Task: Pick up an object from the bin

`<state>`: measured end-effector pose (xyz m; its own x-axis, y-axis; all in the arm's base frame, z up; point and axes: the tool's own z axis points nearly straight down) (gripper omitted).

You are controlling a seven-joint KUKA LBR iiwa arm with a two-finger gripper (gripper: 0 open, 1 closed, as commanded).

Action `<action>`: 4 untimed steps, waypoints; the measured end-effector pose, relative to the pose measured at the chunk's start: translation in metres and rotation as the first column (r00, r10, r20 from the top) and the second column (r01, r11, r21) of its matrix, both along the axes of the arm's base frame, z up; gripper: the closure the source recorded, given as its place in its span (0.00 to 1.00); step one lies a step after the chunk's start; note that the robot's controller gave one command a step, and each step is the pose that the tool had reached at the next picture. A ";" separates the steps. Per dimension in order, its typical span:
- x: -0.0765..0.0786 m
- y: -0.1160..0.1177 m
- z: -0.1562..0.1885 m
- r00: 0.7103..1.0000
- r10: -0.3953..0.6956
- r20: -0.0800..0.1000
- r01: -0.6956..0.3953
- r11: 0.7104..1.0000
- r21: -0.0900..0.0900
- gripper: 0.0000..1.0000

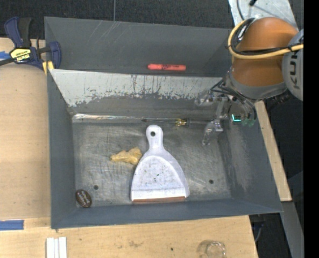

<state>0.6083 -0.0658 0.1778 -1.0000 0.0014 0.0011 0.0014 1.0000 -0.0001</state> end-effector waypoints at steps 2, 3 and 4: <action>0.001 -0.012 -0.043 1.000 0.020 0.013 -0.020 1.000 -0.002 0.00; 0.016 -0.018 -0.098 0.980 -0.198 0.028 0.198 0.980 0.003 1.00; 0.016 -0.018 -0.098 0.980 -0.198 0.028 0.198 0.980 0.003 1.00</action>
Offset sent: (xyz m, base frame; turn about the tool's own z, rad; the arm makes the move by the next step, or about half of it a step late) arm 0.0011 -0.0101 -0.1037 -0.0574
